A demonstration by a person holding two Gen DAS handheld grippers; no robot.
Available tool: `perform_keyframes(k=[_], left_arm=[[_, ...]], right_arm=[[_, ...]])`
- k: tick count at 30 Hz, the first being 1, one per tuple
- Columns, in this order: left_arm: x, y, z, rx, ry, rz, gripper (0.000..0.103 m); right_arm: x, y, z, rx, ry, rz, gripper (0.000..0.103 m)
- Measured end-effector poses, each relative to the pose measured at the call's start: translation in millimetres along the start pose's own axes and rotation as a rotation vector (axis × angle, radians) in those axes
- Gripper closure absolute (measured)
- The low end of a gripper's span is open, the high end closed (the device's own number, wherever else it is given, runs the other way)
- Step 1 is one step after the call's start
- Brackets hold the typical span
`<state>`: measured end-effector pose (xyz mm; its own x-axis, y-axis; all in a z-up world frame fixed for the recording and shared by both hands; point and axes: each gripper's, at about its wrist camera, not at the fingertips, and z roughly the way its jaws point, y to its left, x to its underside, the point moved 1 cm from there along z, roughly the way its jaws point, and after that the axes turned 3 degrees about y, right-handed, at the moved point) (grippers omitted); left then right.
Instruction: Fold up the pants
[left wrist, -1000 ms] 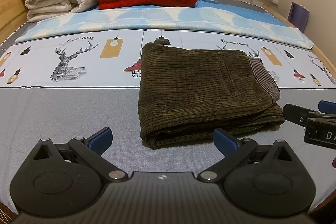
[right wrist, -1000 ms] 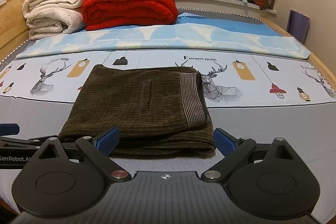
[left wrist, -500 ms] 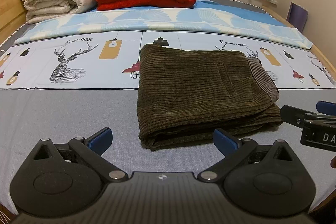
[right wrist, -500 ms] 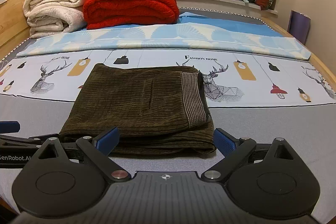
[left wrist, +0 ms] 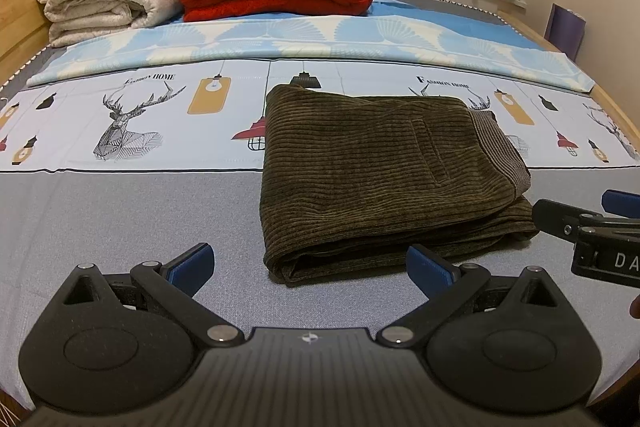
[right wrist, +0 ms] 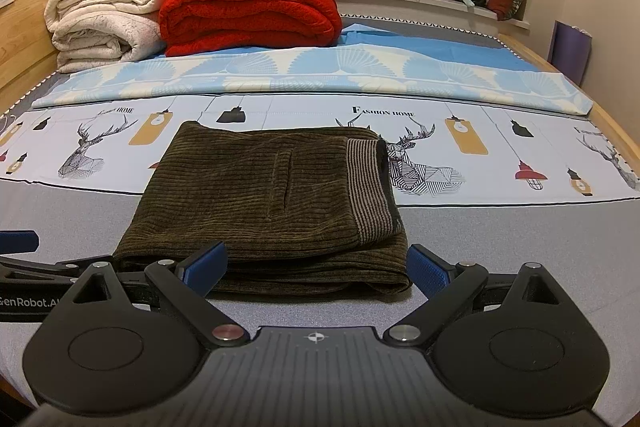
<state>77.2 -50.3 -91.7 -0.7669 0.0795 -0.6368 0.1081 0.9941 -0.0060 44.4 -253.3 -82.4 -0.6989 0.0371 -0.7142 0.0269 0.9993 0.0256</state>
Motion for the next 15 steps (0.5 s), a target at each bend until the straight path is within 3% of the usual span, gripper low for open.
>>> perform_keyframes(k=[15], left_arm=[[-0.9,-1.9,-1.9,0.006,-0.008,0.012,0.001]], right_arm=[[-0.4,0.7,-0.2,0.001,0.000,0.001,0.007]])
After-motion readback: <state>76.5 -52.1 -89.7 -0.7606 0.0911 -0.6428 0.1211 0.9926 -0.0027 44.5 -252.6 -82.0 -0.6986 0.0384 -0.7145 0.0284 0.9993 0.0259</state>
